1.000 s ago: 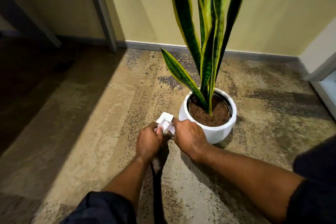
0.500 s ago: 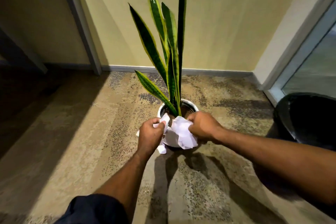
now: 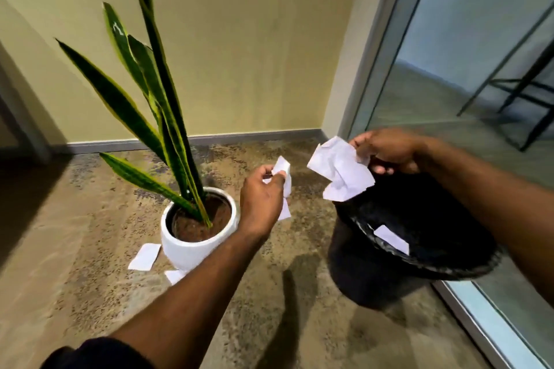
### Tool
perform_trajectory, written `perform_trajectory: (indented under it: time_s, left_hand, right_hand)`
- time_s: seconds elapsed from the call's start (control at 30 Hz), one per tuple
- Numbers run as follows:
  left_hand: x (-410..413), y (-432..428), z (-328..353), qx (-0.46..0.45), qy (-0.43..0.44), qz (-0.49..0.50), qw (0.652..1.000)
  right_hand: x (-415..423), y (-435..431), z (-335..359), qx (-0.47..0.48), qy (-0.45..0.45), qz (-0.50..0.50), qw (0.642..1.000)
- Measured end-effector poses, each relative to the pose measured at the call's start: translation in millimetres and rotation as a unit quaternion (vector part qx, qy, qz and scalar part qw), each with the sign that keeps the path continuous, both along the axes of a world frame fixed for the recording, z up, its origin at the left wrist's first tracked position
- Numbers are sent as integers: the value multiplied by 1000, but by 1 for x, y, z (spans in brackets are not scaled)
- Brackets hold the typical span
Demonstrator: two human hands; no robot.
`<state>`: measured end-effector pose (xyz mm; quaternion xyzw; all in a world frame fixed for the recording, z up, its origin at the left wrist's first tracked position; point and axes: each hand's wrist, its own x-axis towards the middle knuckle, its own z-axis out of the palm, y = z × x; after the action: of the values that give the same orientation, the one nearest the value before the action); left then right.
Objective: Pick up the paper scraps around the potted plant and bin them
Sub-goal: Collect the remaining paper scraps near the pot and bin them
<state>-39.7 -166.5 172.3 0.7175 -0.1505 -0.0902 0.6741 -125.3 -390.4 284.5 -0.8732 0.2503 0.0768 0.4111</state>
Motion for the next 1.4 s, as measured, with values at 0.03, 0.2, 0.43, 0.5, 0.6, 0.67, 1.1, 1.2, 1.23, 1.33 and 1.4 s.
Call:
perform_trajectory:
  time_s: [0.03,0.2,0.43,0.5,0.6,0.67,1.1,1.2,1.23,1.33,1.4]
  left_hand:
    - [-6,-14,7,-4,-8,1,1000]
    - [-42,-70,36,-5,-42,-24,999]
    - [-78,-115,41,58,-80,-67,993]
    - [-83,-121,40,83,-91,-62,990]
    - [-87,-126,38,104,-90,-68,988]
    - [-89,-129,36,118,-86,-83,986]
    - [-88,-138,34,132,-63,-170,975]
    - [-78,-126,34,96,-79,-145,982]
    - [-75,-120,35,76,-81,-142,984]
    - [-56,-92,35,50,-99,-98,989]
    - [-42,-67,32,41,-113,-64,991]
  right_hand:
    - [-8,-12,6,-32,4,-6,999]
    - [-36,-49,9,-143,58,-6,988]
    - [-39,-67,-9,-182,99,5,978]
    - [-36,-71,-10,-197,102,7,975]
    - [-33,-74,-9,-192,106,24,975]
    - [-32,-75,-9,-190,112,39,975]
    - [-8,-54,-14,-156,176,30,971]
    - [8,-35,-5,-157,151,30,975]
    - [13,-27,-2,-158,136,34,977]
    - [36,6,7,-164,90,60,981]
    - [51,35,12,-195,75,84,974]
